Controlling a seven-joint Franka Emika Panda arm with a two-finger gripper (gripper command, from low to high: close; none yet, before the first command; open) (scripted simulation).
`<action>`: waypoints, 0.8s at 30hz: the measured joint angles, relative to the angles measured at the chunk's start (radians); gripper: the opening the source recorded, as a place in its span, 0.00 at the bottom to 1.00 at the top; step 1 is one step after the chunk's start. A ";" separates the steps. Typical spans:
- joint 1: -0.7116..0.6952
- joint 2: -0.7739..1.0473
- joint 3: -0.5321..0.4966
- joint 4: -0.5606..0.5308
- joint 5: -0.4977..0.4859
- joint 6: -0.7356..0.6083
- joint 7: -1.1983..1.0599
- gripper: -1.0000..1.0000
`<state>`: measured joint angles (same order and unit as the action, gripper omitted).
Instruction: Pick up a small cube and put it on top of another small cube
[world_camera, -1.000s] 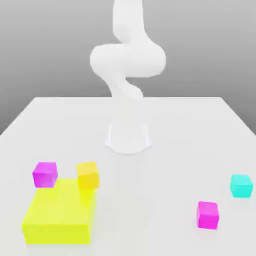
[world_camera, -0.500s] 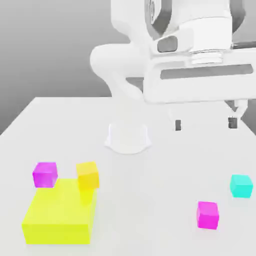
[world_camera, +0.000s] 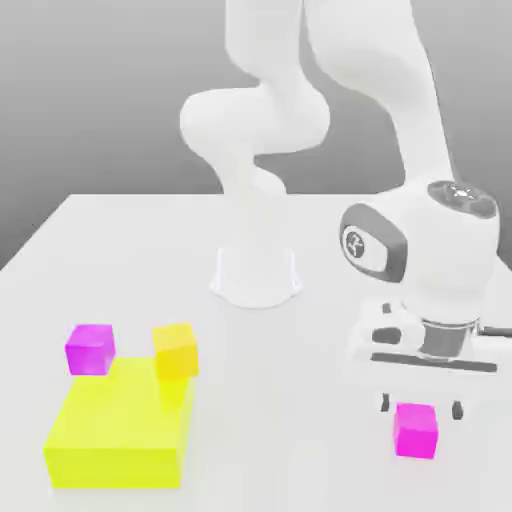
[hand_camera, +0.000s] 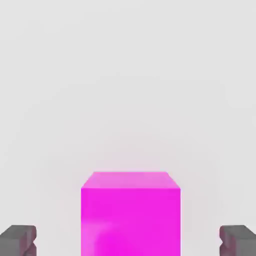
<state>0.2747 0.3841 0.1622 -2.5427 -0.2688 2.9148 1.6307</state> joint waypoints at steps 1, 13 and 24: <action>0.000 0.000 0.000 0.000 0.000 0.000 0.000 0.00; -0.077 -0.190 0.088 -0.045 0.128 -0.141 -0.104 0.00; -0.350 -0.594 -0.099 -0.210 0.238 -0.371 -0.420 0.00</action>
<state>-0.0752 -0.2103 0.0628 -2.7531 -0.0307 2.5439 1.2109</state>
